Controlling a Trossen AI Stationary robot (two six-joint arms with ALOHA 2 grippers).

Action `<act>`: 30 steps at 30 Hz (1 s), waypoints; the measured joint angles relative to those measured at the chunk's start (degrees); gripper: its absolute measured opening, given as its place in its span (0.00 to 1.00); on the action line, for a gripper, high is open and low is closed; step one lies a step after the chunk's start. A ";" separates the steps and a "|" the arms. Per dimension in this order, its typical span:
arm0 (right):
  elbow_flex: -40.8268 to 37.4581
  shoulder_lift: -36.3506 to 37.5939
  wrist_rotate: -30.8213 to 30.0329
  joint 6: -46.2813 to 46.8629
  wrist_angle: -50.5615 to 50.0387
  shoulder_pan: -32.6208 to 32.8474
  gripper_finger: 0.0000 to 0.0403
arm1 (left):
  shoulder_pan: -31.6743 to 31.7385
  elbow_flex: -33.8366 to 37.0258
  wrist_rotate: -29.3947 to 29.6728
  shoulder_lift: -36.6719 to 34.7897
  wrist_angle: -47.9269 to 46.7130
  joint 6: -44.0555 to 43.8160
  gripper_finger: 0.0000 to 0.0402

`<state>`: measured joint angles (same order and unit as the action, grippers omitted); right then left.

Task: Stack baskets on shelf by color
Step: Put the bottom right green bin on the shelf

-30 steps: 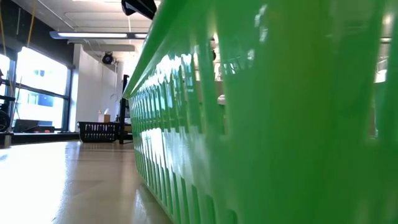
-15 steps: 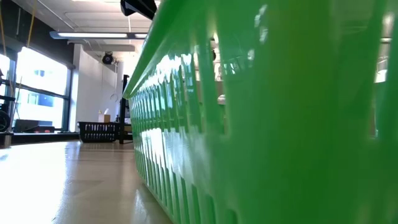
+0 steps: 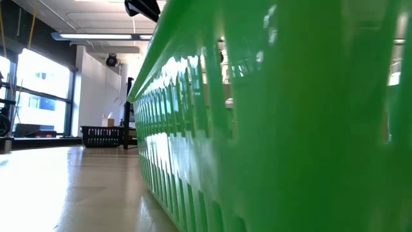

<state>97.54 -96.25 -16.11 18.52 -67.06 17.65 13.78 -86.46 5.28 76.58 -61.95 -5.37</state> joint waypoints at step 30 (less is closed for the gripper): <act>-14.72 -0.04 -4.88 -33.86 8.96 -26.78 0.00 | 0.00 0.00 0.05 -0.02 0.02 0.19 0.31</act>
<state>82.82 -96.29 -20.99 -15.34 -58.10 -9.13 13.78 -86.46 5.33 76.55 -61.93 -5.18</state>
